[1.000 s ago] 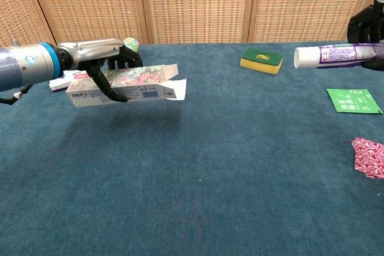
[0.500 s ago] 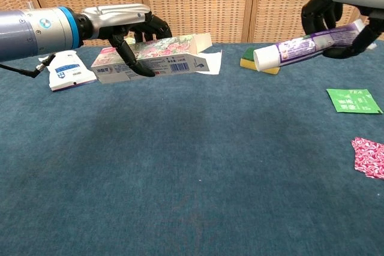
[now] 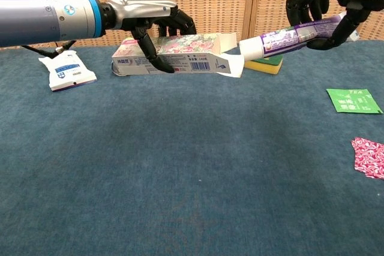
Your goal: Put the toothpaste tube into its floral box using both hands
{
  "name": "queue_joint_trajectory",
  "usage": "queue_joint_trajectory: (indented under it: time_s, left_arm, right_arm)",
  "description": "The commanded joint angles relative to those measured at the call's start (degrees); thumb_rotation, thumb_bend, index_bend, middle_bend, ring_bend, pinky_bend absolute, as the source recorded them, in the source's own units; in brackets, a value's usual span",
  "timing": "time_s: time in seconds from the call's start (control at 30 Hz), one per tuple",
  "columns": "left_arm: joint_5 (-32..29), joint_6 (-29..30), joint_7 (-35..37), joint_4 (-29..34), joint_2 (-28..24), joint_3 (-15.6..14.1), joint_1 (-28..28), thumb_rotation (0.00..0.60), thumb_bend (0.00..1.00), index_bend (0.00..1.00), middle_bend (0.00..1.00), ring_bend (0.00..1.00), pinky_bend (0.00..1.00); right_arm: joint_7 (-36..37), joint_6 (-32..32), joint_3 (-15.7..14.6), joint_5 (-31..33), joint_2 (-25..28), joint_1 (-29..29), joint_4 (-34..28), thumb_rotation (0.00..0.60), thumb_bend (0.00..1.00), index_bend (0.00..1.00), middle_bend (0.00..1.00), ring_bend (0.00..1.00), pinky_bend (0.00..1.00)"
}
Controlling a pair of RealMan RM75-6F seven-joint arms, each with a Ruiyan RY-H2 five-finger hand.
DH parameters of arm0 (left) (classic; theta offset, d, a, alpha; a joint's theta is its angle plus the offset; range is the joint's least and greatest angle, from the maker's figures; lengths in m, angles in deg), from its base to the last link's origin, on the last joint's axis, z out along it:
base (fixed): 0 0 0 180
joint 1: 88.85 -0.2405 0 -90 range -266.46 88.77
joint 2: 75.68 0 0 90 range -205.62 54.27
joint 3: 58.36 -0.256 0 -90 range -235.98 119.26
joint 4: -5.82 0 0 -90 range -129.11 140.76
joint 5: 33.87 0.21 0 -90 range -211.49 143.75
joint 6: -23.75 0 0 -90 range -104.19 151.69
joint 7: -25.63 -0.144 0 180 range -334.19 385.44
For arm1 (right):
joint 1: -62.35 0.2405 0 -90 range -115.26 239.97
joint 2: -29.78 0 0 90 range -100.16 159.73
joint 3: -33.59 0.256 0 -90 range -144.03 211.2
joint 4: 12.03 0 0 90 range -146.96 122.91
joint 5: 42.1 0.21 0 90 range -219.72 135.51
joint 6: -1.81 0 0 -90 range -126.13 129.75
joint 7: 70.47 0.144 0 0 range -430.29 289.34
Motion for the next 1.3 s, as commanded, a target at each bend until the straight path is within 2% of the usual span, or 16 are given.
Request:
queue_joint_trajectory:
  time_s: [0.03,0.27,0.47,0.63,0.8,1.0,1.3]
  left_arm:
    - [1.1,-0.4,2.4,-2.3,0.8,-1.0,1.7,0.6,0.31,0.52,0.5,0.47,0.47]
    - [3.3,1.0,8.5,-5.4,2.6,-3.1,3.5,0.6,0.31,0.52,0.5,0.47,0.47]
    - [3.8,1.3,10.6,-6.0,2.8,-3.8,5.1,0.6,0.31,0.52,0.5,0.47,0.47]
    - [3.4,0.6,7.7,-5.9,2.4,-3.5,6.5,0.6,0.31,0.52,0.5,0.47,0.47]
    - [1.6,-1.7,5.8,-2.5,1.1,-3.0,7.7,0.6,0.31,0.53,0.5,0.47,0.47]
    - [-2.6,-5.5,3.3,0.8,1.1,-1.7,8.7,0.6,0.31,0.53,0.5,0.47,0.47]
    - [-8.4,-7.5,-0.5,2.4,2.9,0.9,9.7,0.6,0.31,0.53,0.5,0.47,0.47]
  right_arm:
    - [-0.5,-0.6,-0.2,0.8,-0.3,-0.1,-0.2,0.6,0.77,0.58,0.6,0.48,0.39]
    - [-2.8,-2.5,-0.8,2.2,-0.4,0.0,-1.6,0.6,0.77,0.58,0.61,0.49,0.39]
    - [-4.7,-3.8,-1.1,3.8,-0.8,0.2,-2.1,0.6,0.77,0.59,0.62,0.5,0.39]
    - [-6.5,-5.0,-1.7,5.0,-1.1,0.3,-2.6,0.6,0.77,0.59,0.62,0.5,0.39]
    - [-7.4,-6.0,-2.1,6.1,-1.6,0.3,-3.1,0.6,0.77,0.59,0.62,0.5,0.39]
    - [-8.7,-7.2,-2.3,6.6,-1.9,0.4,-4.4,0.6,0.77,0.59,0.62,0.51,0.4]
    - [-11.6,-9.3,-2.7,7.6,-2.2,0.7,-5.9,0.6,0.78,0.59,0.63,0.52,0.45]
